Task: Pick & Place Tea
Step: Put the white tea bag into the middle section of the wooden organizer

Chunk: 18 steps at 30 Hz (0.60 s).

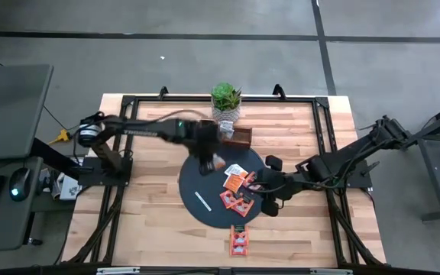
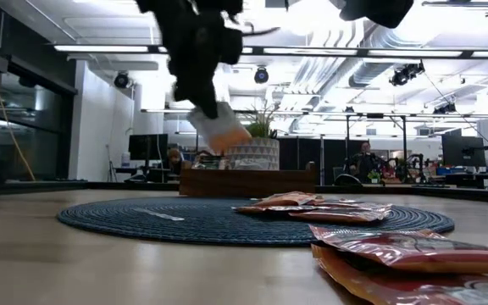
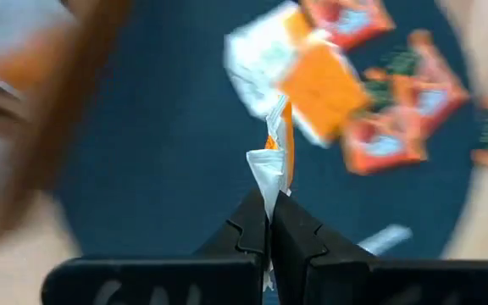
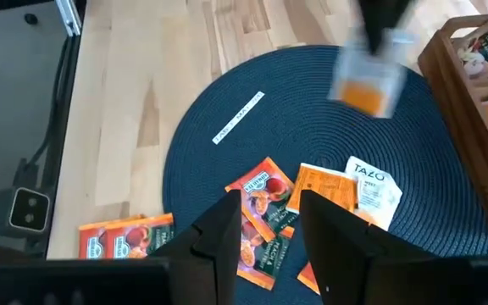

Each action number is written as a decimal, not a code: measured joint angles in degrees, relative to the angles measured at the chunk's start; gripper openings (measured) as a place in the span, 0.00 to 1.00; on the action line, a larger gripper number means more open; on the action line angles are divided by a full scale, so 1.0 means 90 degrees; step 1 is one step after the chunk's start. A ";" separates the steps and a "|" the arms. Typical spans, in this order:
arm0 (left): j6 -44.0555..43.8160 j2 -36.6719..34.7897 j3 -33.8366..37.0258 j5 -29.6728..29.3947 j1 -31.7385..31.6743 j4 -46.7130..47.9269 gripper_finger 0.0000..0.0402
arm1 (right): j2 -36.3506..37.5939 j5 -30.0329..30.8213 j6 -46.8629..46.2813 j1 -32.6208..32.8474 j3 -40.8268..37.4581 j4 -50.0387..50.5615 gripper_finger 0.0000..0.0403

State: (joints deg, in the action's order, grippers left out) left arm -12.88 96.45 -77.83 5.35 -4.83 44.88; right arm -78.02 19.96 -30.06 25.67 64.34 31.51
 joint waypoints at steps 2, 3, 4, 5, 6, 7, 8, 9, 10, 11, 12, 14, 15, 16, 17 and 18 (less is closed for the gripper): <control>0.0741 0.0134 -0.0389 -0.0236 -0.0338 0.0451 0.00 | -0.0002 0.0084 -0.0153 -0.0001 0.0000 0.0009 0.29; 0.1095 0.0200 -0.0603 -0.0334 -0.0473 0.0652 0.00 | -0.0001 0.0138 -0.0223 -0.0012 0.0000 0.0012 0.29; 0.1470 0.0280 -0.0856 -0.0457 -0.0599 0.0632 0.00 | -0.0002 0.0200 -0.0280 -0.0019 0.0000 -0.0005 0.29; 0.1838 0.0328 -0.1057 -0.0582 -0.0702 0.0625 0.00 | 0.0000 0.0263 -0.0331 -0.0020 0.0000 -0.0010 0.29; 0.2181 0.0347 -0.1196 -0.0701 -0.0790 0.0816 0.00 | -0.0002 0.0356 -0.0374 -0.0022 0.0000 -0.0001 0.29; 0.2489 0.0350 -0.1305 -0.0817 -0.0857 0.1014 0.00 | -0.0002 0.0480 -0.0415 -0.0022 0.0000 0.0002 0.29; 0.2772 0.0430 -0.1456 -0.0912 -0.0903 0.0973 0.00 | -0.0002 0.0604 -0.0459 -0.0022 0.0000 0.0002 0.29; 0.3084 0.0577 -0.1611 -0.1039 -0.0935 0.0717 0.00 | -0.0002 0.0717 -0.0490 -0.0022 0.0000 0.0012 0.29; 0.3340 0.0739 -0.1746 -0.1173 -0.0948 0.0633 0.00 | -0.0001 0.0780 -0.0504 -0.0022 0.0000 0.0014 0.29; 0.3537 0.0878 -0.1831 -0.1326 -0.0975 0.0818 0.00 | -0.0002 0.0825 -0.0510 -0.0022 0.0000 0.0007 0.29; 0.3721 0.1002 -0.1902 -0.1375 -0.1011 0.1092 0.00 | -0.0002 0.0859 -0.0513 -0.0022 0.0000 0.0008 0.29; 0.4074 0.1284 -0.2204 -0.1412 -0.1008 0.1133 0.00 | -0.0002 0.0929 -0.0543 -0.0022 0.0000 0.0004 0.29; 0.4221 0.1425 -0.2348 -0.1496 -0.1007 0.1081 0.00 | 0.0000 0.0971 -0.0586 -0.0022 0.0002 0.0004 0.29; 0.4322 0.1512 -0.2427 -0.1594 -0.1007 0.1200 0.00 | -0.0002 0.1008 -0.0632 -0.0022 0.0002 0.0005 0.29; 0.4412 0.1602 -0.2480 -0.1702 -0.1006 0.1471 0.00 | -0.0002 0.1036 -0.0655 -0.0022 0.0002 0.0004 0.29; 0.4503 0.1734 -0.2558 -0.1831 -0.1000 0.1614 0.00 | -0.0001 0.1054 -0.0664 -0.0022 0.0003 0.0006 0.29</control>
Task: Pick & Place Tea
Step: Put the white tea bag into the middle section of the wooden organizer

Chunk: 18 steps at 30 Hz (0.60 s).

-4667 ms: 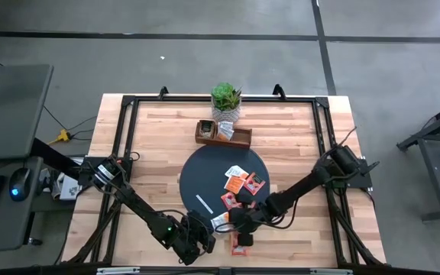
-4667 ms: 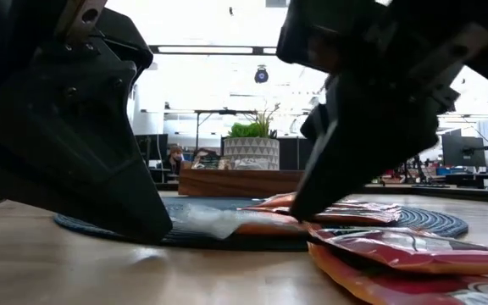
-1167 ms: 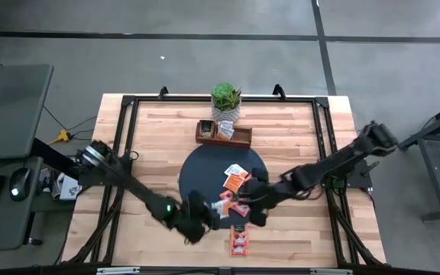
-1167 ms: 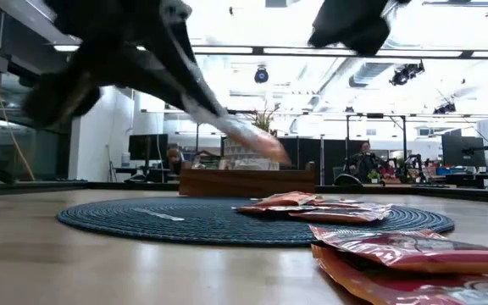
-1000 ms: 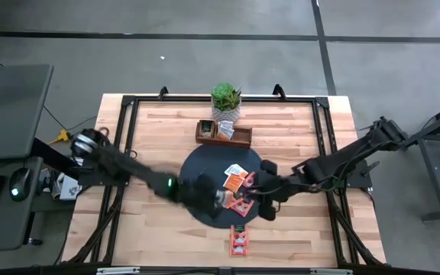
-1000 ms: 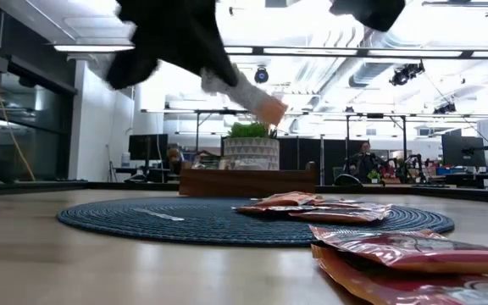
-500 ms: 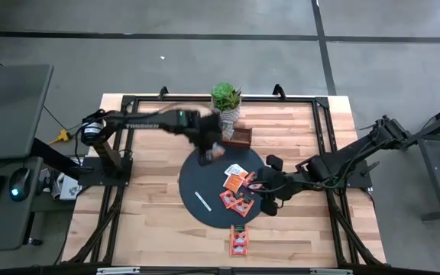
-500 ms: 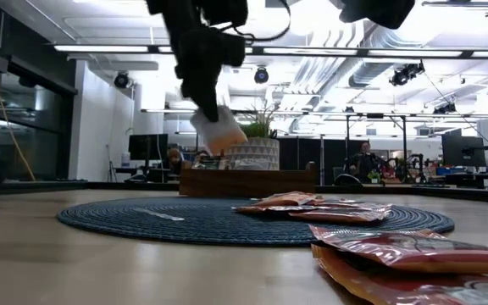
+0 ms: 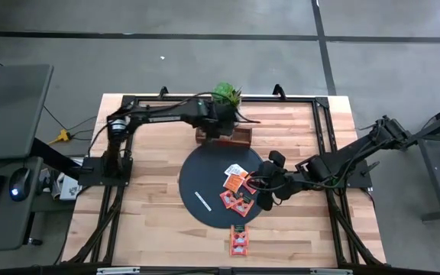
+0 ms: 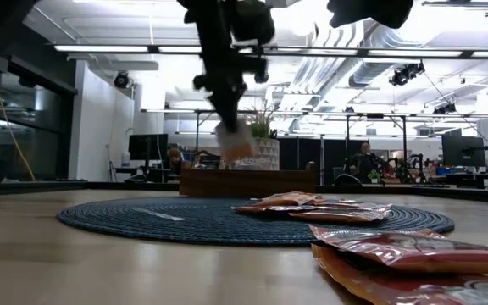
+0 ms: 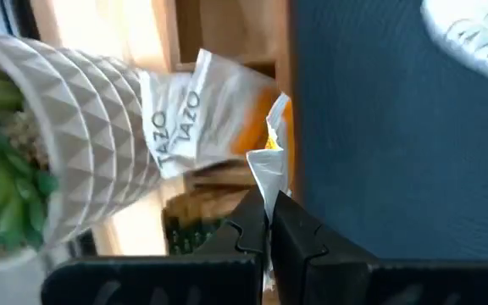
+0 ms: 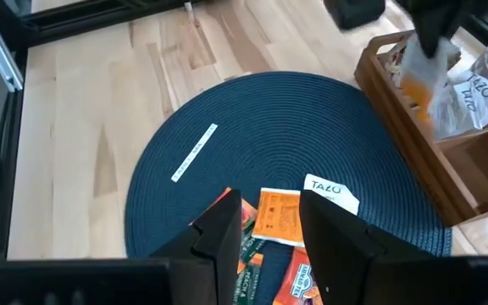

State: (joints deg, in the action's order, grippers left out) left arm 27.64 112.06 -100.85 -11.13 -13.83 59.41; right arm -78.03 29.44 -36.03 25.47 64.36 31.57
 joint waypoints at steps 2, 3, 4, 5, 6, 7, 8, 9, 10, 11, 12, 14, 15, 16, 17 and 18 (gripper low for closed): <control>0.0174 0.0326 -0.0237 -0.0198 0.0074 -0.0250 0.00 | 0.0000 0.0001 -0.0033 0.0000 0.0007 -0.0004 0.29; 0.0233 0.0425 -0.0308 -0.0308 0.0081 -0.0167 0.00 | 0.0001 0.0004 -0.0076 0.0000 0.0007 0.0004 0.29; 0.0280 0.0477 -0.0362 -0.0377 0.0085 0.0039 0.00 | -0.0002 0.0010 -0.0120 0.0000 0.0007 0.0013 0.29; 0.0302 0.0527 -0.0453 -0.0450 0.0090 0.0137 0.00 | -0.0002 0.0038 -0.0140 0.0000 0.0007 0.0029 0.29; 0.0317 0.0565 -0.0555 -0.0481 0.0092 0.0077 0.00 | -0.0002 0.0077 -0.0141 0.0000 0.0007 0.0043 0.29; 0.0334 0.0598 -0.0621 -0.0492 0.0087 0.0019 0.00 | 0.0000 0.0101 -0.0141 0.0000 0.0007 0.0047 0.29; 0.0363 0.0614 -0.0650 -0.0503 0.0083 0.0025 0.00 | 0.0000 0.0122 -0.0143 0.0000 0.0007 0.0045 0.29; 0.0412 0.0635 -0.0665 -0.0501 0.0076 0.0074 0.00 | -0.0002 0.0147 -0.0143 0.0000 0.0007 0.0047 0.29; 0.0456 0.0654 -0.0668 -0.0505 0.0076 0.0087 0.00 | 0.0000 0.0186 -0.0143 0.0000 0.0007 0.0051 0.29; 0.0506 0.0665 -0.0668 -0.0517 0.0076 0.0058 0.00 | -0.0001 0.0224 -0.0143 0.0000 0.0007 0.0057 0.29; 0.0565 0.0663 -0.0674 -0.0516 0.0078 0.0028 0.00 | -0.0002 0.0256 -0.0143 0.0000 0.0007 0.0063 0.29; 0.0595 0.0648 -0.0688 -0.0516 0.0078 0.0017 0.00 | -0.0002 0.0291 -0.0143 0.0000 0.0007 0.0071 0.29; 0.0593 0.0648 -0.0688 -0.0502 0.0078 0.0023 0.00 | -0.0001 0.0306 -0.0143 0.0000 0.0007 0.0086 0.29; 0.0596 0.0650 -0.0685 -0.0491 0.0078 0.0031 0.00 | -0.0002 0.0328 -0.0146 0.0000 0.0007 0.0094 0.29; 0.0615 0.0650 -0.0685 -0.0491 0.0078 0.0033 0.00 | 0.0001 0.0334 -0.0158 0.0000 0.0007 0.0098 0.29; 0.0626 0.0650 -0.0685 -0.0491 0.0078 0.0030 0.00 | 0.0001 0.0336 -0.0163 0.0000 0.0007 0.0096 0.29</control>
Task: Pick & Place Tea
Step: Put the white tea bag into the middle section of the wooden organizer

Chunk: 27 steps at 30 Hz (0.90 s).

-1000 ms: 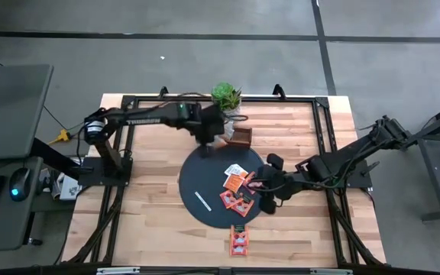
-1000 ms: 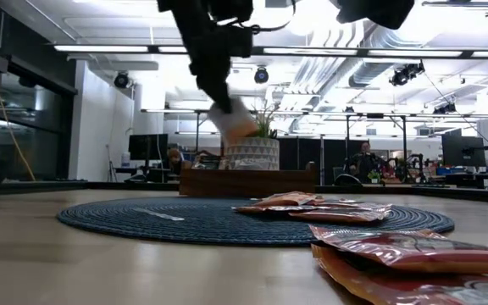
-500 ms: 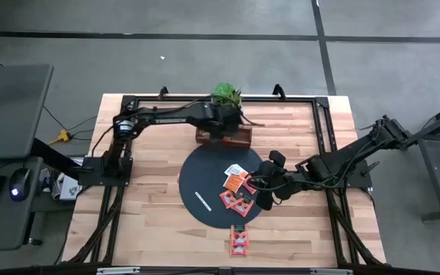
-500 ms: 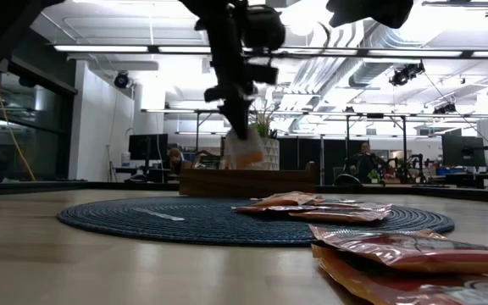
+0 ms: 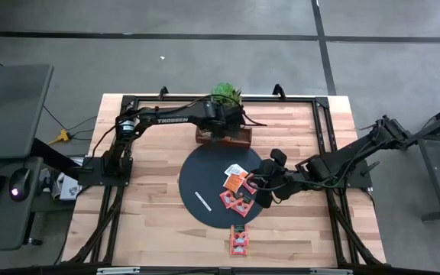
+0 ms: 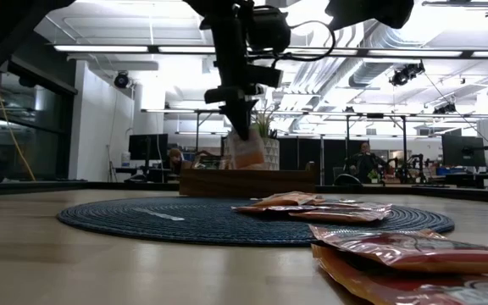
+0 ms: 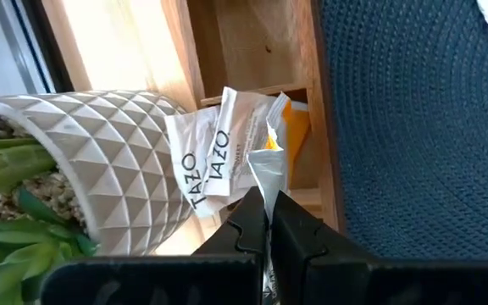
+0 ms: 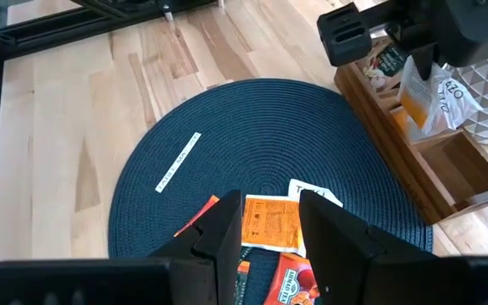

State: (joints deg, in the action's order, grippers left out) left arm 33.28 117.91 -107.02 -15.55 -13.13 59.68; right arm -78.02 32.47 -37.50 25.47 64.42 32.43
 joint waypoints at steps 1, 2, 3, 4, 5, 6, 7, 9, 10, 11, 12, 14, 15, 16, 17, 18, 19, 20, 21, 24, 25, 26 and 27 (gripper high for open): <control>0.0011 0.0000 0.0000 0.0007 0.0000 -0.0002 0.00 | -0.0001 0.0000 0.0000 0.0000 0.0000 0.0000 0.29; 0.0012 0.0000 0.0000 0.0045 0.0000 -0.0002 0.00 | -0.0001 0.0000 -0.0002 0.0000 0.0000 0.0000 0.29; 0.0012 0.0000 0.0000 0.0075 -0.0001 0.0002 0.00 | -0.0002 0.0000 -0.0002 0.0000 0.0000 0.0001 0.29; 0.0014 0.0000 0.0000 0.0084 0.0000 0.0007 0.00 | 0.0000 0.0000 -0.0002 0.0000 0.0000 0.0001 0.29; 0.0033 0.0000 0.0000 0.0091 0.0000 0.0003 0.00 | 0.0000 0.0000 -0.0003 0.0000 0.0000 0.0000 0.29; 0.0078 0.0000 0.0000 0.0092 0.0000 -0.0001 0.00 | -0.0002 0.0000 -0.0006 0.0000 0.0000 0.0000 0.29; 0.0108 0.0000 0.0000 0.0092 0.0000 -0.0002 0.00 | -0.0001 0.0000 -0.0021 0.0000 0.0000 0.0000 0.29; 0.0116 0.0000 0.0000 0.0111 0.0000 -0.0014 0.00 | 0.0000 -0.0002 -0.0024 0.0000 0.0000 0.0000 0.29; 0.0121 0.0013 0.0000 0.0114 0.0000 -0.0037 0.00 | -0.0002 0.0000 -0.0024 0.0000 0.0000 -0.0003 0.29; 0.0133 0.0059 -0.0003 0.0114 0.0000 -0.0085 0.00 | 0.0000 0.0000 -0.0027 0.0000 0.0000 -0.0003 0.29; 0.0133 0.0115 -0.0005 0.0114 -0.0002 -0.0132 0.00 | 0.0000 -0.0002 -0.0026 0.0000 0.0000 -0.0003 0.29; 0.0124 0.0189 0.0016 0.0075 -0.0002 -0.0099 0.00 | -0.0001 -0.0002 -0.0027 0.0000 0.0000 -0.0004 0.29; 0.0124 0.0189 0.0017 0.0019 -0.0002 -0.0082 0.00 | -0.0001 -0.0002 -0.0039 0.0000 0.0000 -0.0005 0.29; 0.0124 0.0212 0.0005 -0.0010 -0.0002 -0.0150 0.00 | -0.0001 -0.0003 -0.0082 0.0000 0.0000 -0.0006 0.29; 0.0124 0.0278 -0.0023 -0.0039 -0.0002 -0.0248 0.00 | 0.0000 -0.0005 -0.0128 0.0000 0.0000 -0.0005 0.29; 0.0113 0.0325 -0.0027 -0.0056 -0.0002 -0.0299 0.00 | -0.0002 -0.0014 -0.0146 0.0000 0.0000 -0.0008 0.29; 0.0103 0.0367 -0.0001 -0.0076 -0.0003 -0.0197 0.00 | -0.0001 -0.0032 -0.0146 0.0000 0.0000 -0.0010 0.29; 0.0103 0.0390 0.0022 -0.0102 -0.0005 -0.0041 0.00 | -0.0002 -0.0034 -0.0157 0.0000 0.0000 -0.0007 0.29; 0.0108 0.0393 0.0029 -0.0142 -0.0010 -0.0018 0.00 | -0.0002 -0.0032 -0.0181 0.0000 0.0000 -0.0005 0.29; 0.0109 0.0419 -0.0019 -0.0172 -0.0017 -0.0131 0.00 | 0.0000 -0.0042 -0.0192 0.0000 0.0000 -0.0006 0.29; 0.0107 0.0448 -0.0013 -0.0172 -0.0022 -0.0111 0.00 | -0.0002 -0.0041 -0.0192 0.0000 0.0000 -0.0012 0.29; 0.0102 0.0481 0.0009 -0.0172 -0.0050 -0.0056 0.00 | -0.0001 -0.0044 -0.0193 0.0000 0.0000 -0.0011 0.29; 0.0084 0.0498 0.0016 -0.0172 -0.0053 -0.0005 0.00 | -0.0002 -0.0050 -0.0205 0.0000 0.0000 -0.0011 0.29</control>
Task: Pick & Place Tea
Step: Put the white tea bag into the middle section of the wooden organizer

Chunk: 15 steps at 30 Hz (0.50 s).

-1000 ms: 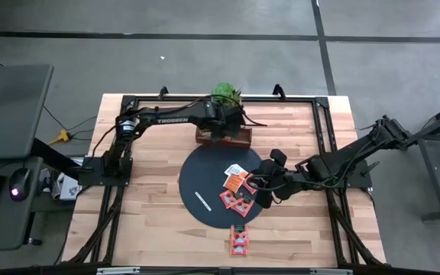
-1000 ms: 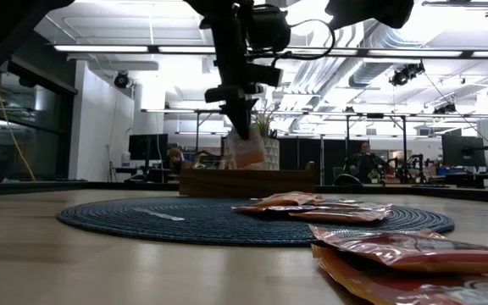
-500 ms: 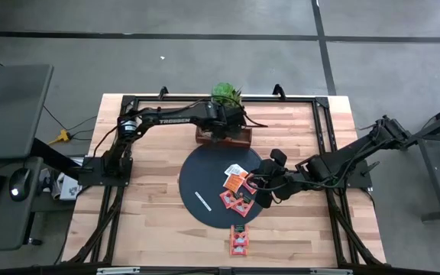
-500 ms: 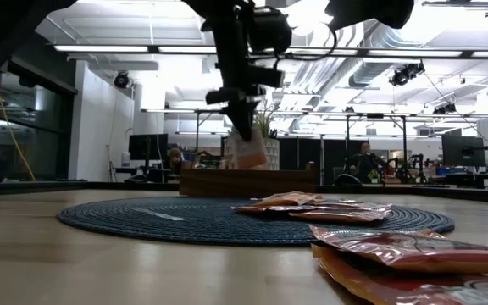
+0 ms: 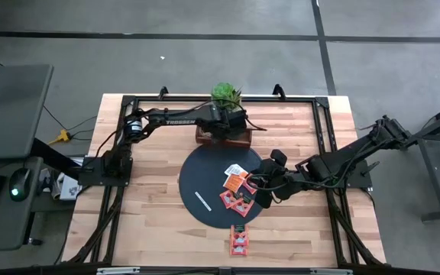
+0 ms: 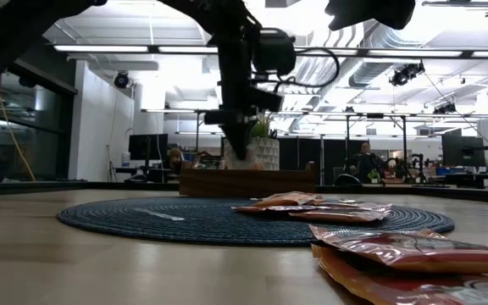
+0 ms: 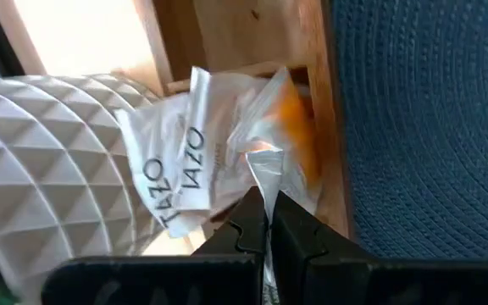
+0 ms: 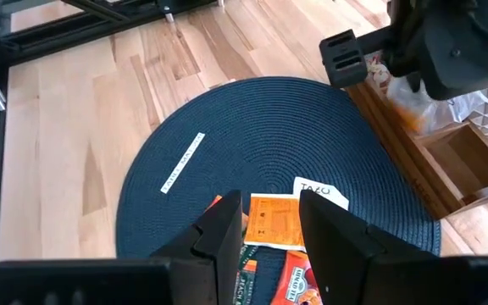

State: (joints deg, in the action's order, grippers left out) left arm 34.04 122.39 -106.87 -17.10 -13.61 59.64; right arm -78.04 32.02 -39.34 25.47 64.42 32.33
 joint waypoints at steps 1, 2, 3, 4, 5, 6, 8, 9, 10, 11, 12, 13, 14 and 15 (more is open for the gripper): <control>-0.0012 0.0001 0.0001 0.0003 -0.0006 0.0004 0.00 | 0.0001 -0.0001 -0.0037 0.0000 0.0000 -0.0001 0.29; -0.0023 -0.0015 -0.0007 0.0000 -0.0033 0.0000 0.00 | 0.0002 0.0000 -0.0063 0.0000 0.0000 0.0003 0.29; -0.0026 -0.0021 -0.0013 -0.0005 -0.0044 0.0004 0.00 | 0.0001 -0.0001 -0.0080 0.0000 0.0000 0.0006 0.29; -0.0038 0.0015 -0.0016 -0.0069 -0.0047 -0.0002 0.00 | -0.0001 -0.0001 -0.0081 0.0000 0.0000 0.0006 0.29; -0.0049 0.0060 -0.0018 -0.0157 -0.0064 -0.0009 0.00 | -0.0001 -0.0001 -0.0081 0.0000 0.0000 0.0006 0.29; -0.0059 0.0099 -0.0012 -0.0164 -0.0082 0.0013 0.00 | 0.0001 -0.0001 -0.0081 0.0000 0.0000 0.0006 0.29; -0.0094 0.0110 -0.0004 -0.0145 -0.0120 0.0071 0.00 | 0.0001 -0.0001 -0.0082 0.0000 0.0000 0.0008 0.29; -0.0096 0.0088 -0.0006 -0.0126 -0.0119 0.0050 0.00 | -0.0001 -0.0001 -0.0081 0.0000 0.0000 0.0008 0.29; -0.0097 0.0079 -0.0014 -0.0107 -0.0121 0.0033 0.00 | 0.0000 -0.0001 -0.0082 0.0000 0.0000 0.0012 0.29; -0.0097 0.0078 -0.0014 -0.0068 -0.0121 0.0017 0.00 | -0.0001 -0.0001 -0.0081 0.0000 0.0000 0.0015 0.29; -0.0096 0.0082 -0.0013 -0.0044 -0.0121 0.0015 0.00 | 0.0000 -0.0001 -0.0081 0.0000 0.0000 0.0013 0.29; -0.0094 0.0086 -0.0012 -0.0025 -0.0119 0.0014 0.00 | 0.0000 0.0003 -0.0081 0.0000 0.0000 0.0013 0.29; -0.0092 0.0085 -0.0012 -0.0004 -0.0117 0.0003 0.00 | 0.0001 0.0010 -0.0082 0.0000 0.0000 0.0016 0.29; -0.0084 0.0085 -0.0012 0.0000 -0.0114 -0.0012 0.00 | 0.0001 0.0021 -0.0082 0.0000 0.0000 0.0014 0.29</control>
State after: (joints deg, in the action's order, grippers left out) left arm 33.28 123.15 -106.98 -17.10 -14.63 59.53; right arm -78.02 32.21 -40.08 25.47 64.42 32.45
